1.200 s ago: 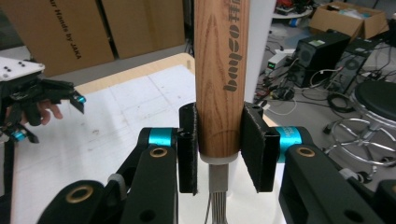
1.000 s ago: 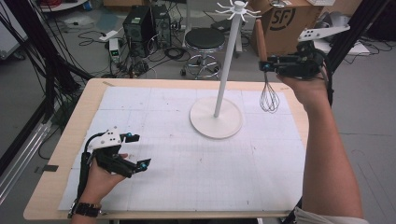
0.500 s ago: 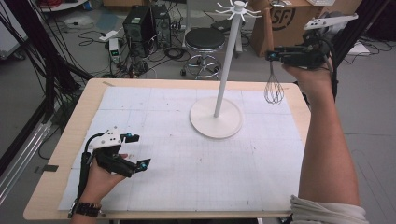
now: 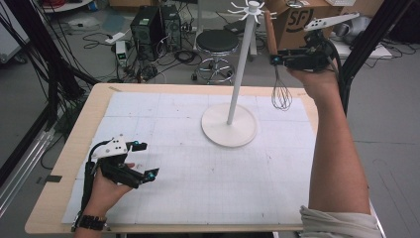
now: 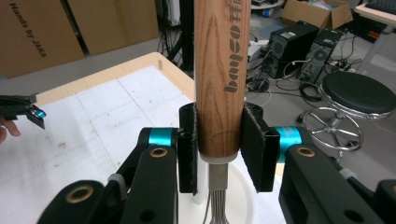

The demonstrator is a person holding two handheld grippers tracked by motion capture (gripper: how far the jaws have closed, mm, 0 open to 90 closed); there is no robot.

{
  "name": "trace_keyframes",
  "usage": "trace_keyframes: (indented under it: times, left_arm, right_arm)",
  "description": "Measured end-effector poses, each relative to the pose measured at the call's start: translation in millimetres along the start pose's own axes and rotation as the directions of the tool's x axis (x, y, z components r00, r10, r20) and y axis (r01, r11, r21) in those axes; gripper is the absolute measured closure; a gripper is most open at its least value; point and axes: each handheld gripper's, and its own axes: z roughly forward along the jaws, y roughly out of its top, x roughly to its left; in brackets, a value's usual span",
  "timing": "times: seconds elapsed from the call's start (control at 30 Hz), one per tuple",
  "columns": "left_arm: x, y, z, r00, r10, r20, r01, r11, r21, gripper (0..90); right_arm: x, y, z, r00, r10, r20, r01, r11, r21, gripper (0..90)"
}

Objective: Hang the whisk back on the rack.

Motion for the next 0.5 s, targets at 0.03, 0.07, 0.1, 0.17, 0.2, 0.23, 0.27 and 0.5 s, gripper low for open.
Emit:
trace_keyframes:
  times: [0.03,0.07,0.1,0.17,0.2,0.23,0.27,0.5]
  left_arm:
    - [0.1,0.1,-0.6,1.0,0.0,0.001,0.0,1.0,0.0,1.7]
    - [0.5,0.3,-1.2,1.0,0.004,0.001,-0.004,1.0,0.001,1.7]
    - [0.3,0.2,-1.3,1.0,0.0,-0.002,0.0,1.0,-0.002,1.7]
    - [0.8,0.0,-1.3,1.0,0.0,-0.003,0.0,1.0,-0.002,1.7]
    - [0.6,-0.2,-1.1,1.0,-0.003,0.0,0.003,1.0,-0.002,1.7]
    - [0.6,-0.1,-1.1,1.0,-0.001,0.0,0.001,1.0,0.0,1.7]
    - [0.6,0.0,-1.0,1.0,0.002,0.0,-0.002,1.0,0.002,1.7]
    - [0.1,0.1,-0.7,1.0,-0.001,0.001,0.001,1.0,0.0,1.7]
  right_arm:
    - [0.6,0.2,0.5,1.0,0.009,-0.003,-0.009,1.0,-0.001,69.3]
    - [0.4,0.2,0.8,1.0,0.008,-0.003,-0.008,1.0,-0.004,69.3]
    - [-0.1,0.0,1.0,0.9999,0.011,-0.007,-0.011,1.0,-0.004,69.2]
    - [-0.6,-0.4,1.7,0.9999,0.009,-0.005,-0.009,1.0,0.005,69.3]
    - [-0.1,-0.8,1.9,0.9999,0.013,-0.006,-0.013,1.0,0.009,69.3]
    - [0.0,-1.1,2.6,0.9999,0.011,0.0,-0.011,1.0,0.008,69.3]
    - [0.3,-1.5,2.8,0.9999,0.016,-0.001,-0.016,1.0,0.01,69.3]
    - [0.2,-5.0,11.3,0.9998,0.022,0.002,-0.022,0.999,0.026,69.4]
